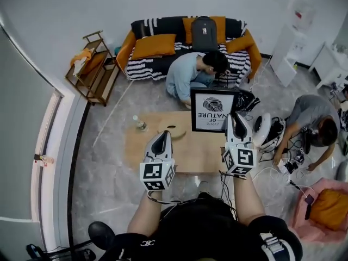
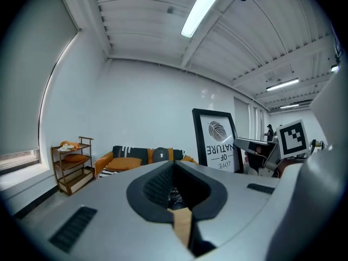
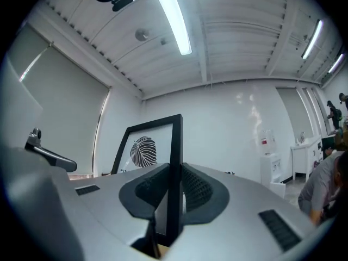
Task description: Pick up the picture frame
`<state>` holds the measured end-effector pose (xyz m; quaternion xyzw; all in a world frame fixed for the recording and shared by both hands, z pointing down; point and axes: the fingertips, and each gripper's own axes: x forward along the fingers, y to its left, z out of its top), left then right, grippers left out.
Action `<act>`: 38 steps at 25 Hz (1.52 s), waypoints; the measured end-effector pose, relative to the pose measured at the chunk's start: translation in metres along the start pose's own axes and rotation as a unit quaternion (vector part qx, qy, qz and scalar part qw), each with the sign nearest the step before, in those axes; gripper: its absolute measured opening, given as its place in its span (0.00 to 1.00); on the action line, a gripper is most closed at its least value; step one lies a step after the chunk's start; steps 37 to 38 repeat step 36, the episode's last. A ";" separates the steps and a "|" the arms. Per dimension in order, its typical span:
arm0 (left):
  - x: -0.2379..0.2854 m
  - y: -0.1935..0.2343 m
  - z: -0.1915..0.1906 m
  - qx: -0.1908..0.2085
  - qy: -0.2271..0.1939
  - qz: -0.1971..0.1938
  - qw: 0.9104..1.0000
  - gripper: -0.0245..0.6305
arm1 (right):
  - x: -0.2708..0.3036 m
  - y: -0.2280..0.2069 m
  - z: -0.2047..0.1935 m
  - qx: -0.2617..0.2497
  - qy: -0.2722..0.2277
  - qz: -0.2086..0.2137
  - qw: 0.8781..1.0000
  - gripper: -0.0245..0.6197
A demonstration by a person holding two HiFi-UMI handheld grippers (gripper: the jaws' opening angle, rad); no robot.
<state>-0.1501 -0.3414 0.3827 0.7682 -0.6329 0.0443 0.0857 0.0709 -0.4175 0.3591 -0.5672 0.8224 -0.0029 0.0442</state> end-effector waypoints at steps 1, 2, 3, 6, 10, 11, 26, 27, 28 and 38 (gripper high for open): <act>-0.004 -0.001 0.007 0.002 -0.009 -0.002 1.000 0.07 | -0.005 0.004 0.007 -0.006 -0.006 0.000 1.000 0.17; -0.009 -0.003 0.013 0.003 -0.016 -0.004 1.000 0.07 | -0.011 0.007 0.011 -0.010 -0.008 0.002 1.000 0.17; -0.013 -0.005 0.018 0.005 -0.022 -0.006 1.000 0.07 | -0.018 0.010 0.014 -0.010 -0.009 0.004 1.000 0.17; -0.020 -0.012 0.027 0.010 -0.034 -0.013 0.999 0.07 | -0.033 0.015 0.018 -0.003 -0.012 0.010 1.000 0.17; -0.020 -0.023 0.035 0.017 -0.047 -0.026 0.998 0.07 | -0.044 0.014 0.023 -0.003 -0.018 0.010 1.000 0.17; -0.018 -0.026 0.036 0.019 -0.047 -0.029 0.998 0.07 | -0.045 0.012 0.022 -0.002 -0.017 0.009 1.000 0.17; -0.006 -0.038 0.033 0.034 -0.044 -0.060 0.997 0.07 | -0.055 -0.005 0.019 0.009 -0.023 -0.019 1.000 0.17; -0.006 -0.037 0.032 0.035 -0.044 -0.061 0.997 0.07 | -0.055 -0.005 0.018 0.010 -0.023 -0.021 0.999 0.17; -0.007 -0.036 0.031 0.036 -0.044 -0.061 0.997 0.07 | -0.055 -0.004 0.016 0.011 -0.022 -0.024 0.999 0.17; -0.005 -0.029 0.032 0.034 -0.043 -0.055 0.997 0.07 | -0.051 -0.003 0.013 0.014 -0.020 -0.023 0.999 0.17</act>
